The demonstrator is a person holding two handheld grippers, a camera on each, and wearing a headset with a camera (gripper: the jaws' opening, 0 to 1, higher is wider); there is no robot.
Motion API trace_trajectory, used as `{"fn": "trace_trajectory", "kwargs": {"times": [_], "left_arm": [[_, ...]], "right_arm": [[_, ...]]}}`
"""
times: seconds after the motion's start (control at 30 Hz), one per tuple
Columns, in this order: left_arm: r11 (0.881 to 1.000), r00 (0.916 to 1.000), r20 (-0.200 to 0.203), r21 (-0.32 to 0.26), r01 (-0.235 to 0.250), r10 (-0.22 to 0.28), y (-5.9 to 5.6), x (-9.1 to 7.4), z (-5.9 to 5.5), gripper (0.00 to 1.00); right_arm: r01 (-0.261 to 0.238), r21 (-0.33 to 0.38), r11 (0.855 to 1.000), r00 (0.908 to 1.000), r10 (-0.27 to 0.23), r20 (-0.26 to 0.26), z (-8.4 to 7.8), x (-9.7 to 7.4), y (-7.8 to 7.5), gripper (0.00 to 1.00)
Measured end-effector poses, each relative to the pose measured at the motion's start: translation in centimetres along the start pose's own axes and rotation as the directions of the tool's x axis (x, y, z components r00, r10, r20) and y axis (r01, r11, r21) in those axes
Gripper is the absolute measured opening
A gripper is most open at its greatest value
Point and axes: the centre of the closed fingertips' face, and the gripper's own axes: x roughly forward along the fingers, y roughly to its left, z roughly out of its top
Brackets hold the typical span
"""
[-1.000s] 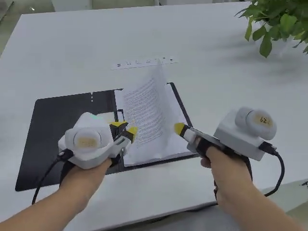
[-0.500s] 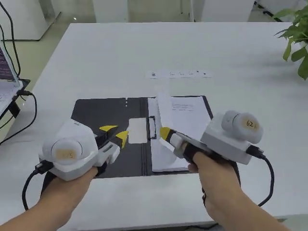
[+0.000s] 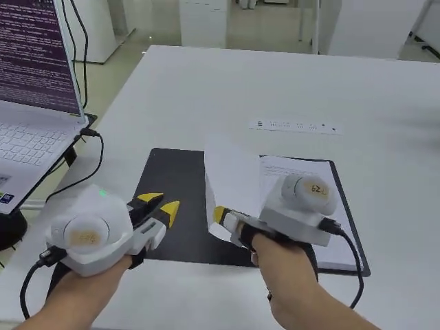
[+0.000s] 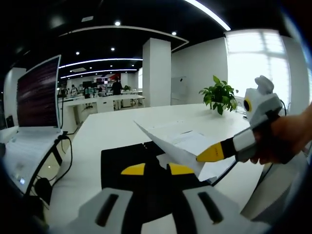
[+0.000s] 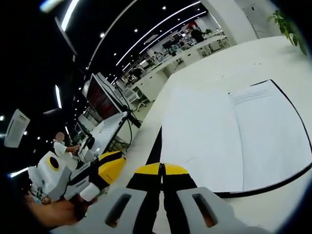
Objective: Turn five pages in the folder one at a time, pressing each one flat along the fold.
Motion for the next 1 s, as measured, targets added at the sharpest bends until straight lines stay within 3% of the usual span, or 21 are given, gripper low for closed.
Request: {"fn": "trace_trajectory", "kwargs": {"times": [0.2, 0.43, 0.73, 1.0], "left_arm": [[1.000, 0.9996, -0.016, -0.011, -0.023, 0.022, 1.0, -1.1, -1.1, 0.14], [0.999, 0.9988, -0.030, -0.025, -0.039, 0.038, 1.6, -1.8, -2.2, 0.14], [0.999, 0.9972, -0.063, -0.034, -0.042, 0.039, 1.7, -2.1, -3.8, 0.14], [0.999, 0.9946, -0.102, -0.046, -0.020, 0.015, 1.2, -1.2, -5.0, 0.14]], "right_arm": [[0.031, -0.009, 0.999, 0.9977, -0.032, -0.060, -2.1, 2.3, -0.6, 0.00], [0.066, -0.022, 0.998, 0.9920, -0.068, -0.106, -3.7, 3.8, -1.6, 0.00], [0.079, -0.012, 0.997, 0.9864, -0.080, -0.144, -5.6, 6.1, -2.4, 0.00], [0.067, -0.009, 0.998, 0.9852, -0.067, -0.157, -6.5, 7.2, -2.3, 0.00]]}}
